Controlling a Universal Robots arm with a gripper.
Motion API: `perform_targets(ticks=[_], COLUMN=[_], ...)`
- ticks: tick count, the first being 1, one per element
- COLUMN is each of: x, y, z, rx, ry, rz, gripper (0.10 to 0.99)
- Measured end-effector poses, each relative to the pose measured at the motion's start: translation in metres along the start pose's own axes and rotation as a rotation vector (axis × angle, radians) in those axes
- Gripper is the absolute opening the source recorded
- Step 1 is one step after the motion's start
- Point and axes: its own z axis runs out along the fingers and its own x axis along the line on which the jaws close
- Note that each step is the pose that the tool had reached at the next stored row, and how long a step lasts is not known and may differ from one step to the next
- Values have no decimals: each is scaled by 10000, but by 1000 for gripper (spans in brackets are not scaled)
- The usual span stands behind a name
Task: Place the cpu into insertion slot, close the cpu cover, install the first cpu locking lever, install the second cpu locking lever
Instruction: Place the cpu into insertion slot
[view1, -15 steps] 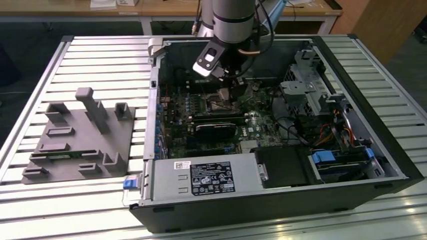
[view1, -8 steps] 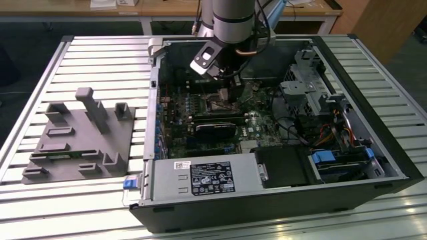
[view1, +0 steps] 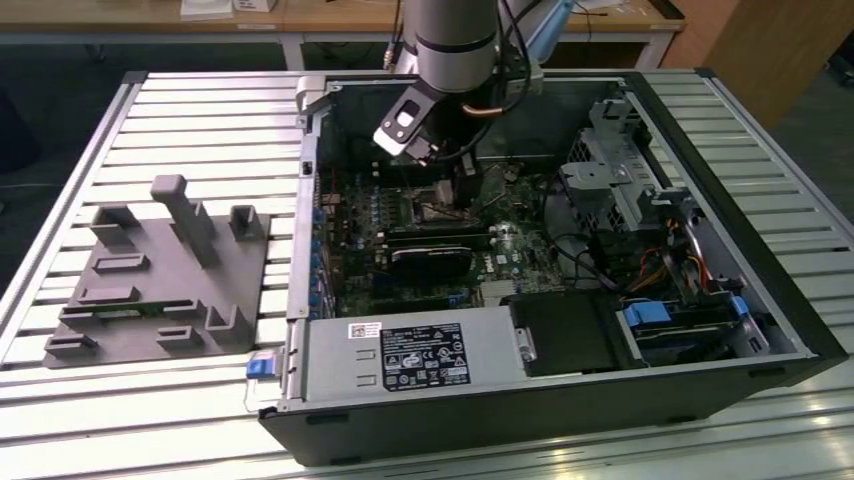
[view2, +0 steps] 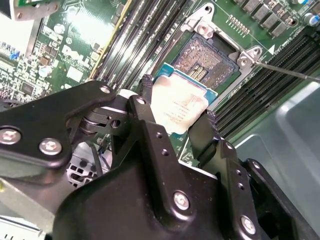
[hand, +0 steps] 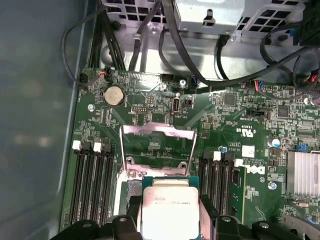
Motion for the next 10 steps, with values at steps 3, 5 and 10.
perform_targets(ticks=[3, 5, 10], x=[3, 12, 43], y=[-33, -43, -76], z=[19, 32, 65], rx=[-13, -13, -14], ry=[-3, -5, -10], rz=[8, 17, 55], gripper=[541, 541, 541])
